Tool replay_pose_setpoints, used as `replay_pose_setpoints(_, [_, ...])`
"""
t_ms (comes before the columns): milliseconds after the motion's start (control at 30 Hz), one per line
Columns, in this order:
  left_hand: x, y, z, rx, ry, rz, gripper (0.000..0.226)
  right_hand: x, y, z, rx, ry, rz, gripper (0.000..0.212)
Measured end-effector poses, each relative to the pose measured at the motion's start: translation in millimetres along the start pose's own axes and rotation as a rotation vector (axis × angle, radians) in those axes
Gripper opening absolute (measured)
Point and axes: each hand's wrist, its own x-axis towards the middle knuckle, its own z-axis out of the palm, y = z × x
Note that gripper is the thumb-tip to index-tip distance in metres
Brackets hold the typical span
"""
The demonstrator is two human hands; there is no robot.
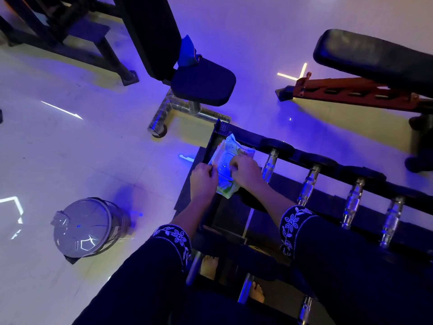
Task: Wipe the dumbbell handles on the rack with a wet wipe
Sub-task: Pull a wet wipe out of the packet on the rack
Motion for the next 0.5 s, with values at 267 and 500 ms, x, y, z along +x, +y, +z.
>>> replay_pose_setpoints(267, [-6, 2, 1, 0.057, -0.021, 0.106, 0.028, -3, 5, -12, 0.606, -0.108, 0.277, 0.025])
replay_pose_setpoints(500, [-7, 3, -1, 0.114, -0.040, 0.107, 0.031, -18, 10, -23, 1.074, -0.277, 0.445, 0.024])
